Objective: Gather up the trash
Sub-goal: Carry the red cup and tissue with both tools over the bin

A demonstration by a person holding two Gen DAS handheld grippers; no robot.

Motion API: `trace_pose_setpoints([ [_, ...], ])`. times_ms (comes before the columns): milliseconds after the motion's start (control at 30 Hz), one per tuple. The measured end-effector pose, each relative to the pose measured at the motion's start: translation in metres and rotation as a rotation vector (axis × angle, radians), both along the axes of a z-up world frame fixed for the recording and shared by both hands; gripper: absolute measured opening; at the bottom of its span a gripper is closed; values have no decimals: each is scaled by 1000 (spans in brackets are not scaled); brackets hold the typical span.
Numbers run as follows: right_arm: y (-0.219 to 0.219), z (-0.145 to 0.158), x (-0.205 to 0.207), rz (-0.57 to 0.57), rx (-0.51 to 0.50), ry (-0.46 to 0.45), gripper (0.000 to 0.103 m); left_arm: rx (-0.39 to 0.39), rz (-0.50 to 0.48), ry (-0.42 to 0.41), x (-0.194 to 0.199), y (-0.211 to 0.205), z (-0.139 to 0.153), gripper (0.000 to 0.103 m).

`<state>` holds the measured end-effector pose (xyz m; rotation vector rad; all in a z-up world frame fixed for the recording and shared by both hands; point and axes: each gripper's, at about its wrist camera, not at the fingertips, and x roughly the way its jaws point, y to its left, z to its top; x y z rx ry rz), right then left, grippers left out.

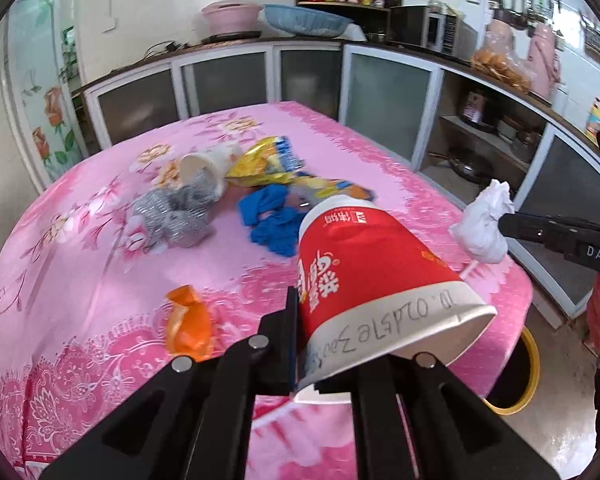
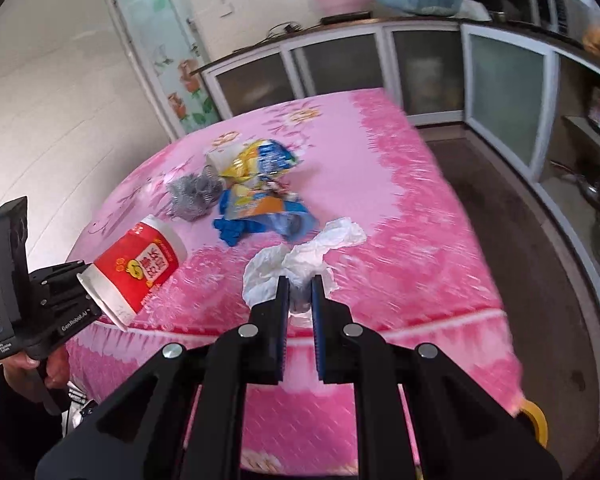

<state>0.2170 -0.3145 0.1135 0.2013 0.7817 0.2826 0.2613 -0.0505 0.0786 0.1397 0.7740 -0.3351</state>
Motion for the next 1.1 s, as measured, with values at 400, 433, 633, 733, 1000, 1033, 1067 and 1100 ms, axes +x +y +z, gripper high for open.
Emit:
trace_pose_setpoints([
  [400,-123,-10,-112,-293,-12,20,10,-13,-281,51,-35,-122,-13,5],
  [433,-132,-13,-120,-314,-10,27,10,-11,-305,59,-38,-134,-15,5],
  [633,-178,-44,-164,-440,-3,79,10,-3,-476,98,-63,-208,-36,5],
  [733,-200,-65,-183,-498,23,113,10,14,-544,109,-77,-239,-47,5],
  [1000,-235,-116,-221,-616,51,191,10,101,-655,154,-104,-313,-84,5],
  [1033,-239,-122,-224,-629,59,201,10,110,-660,161,-105,-320,-89,5],
  [1067,-242,-127,-226,-638,60,208,10,121,-667,170,-108,-330,-95,5],
  [1100,-246,-132,-229,-649,60,217,10,132,-671,177,-109,-337,-101,5],
])
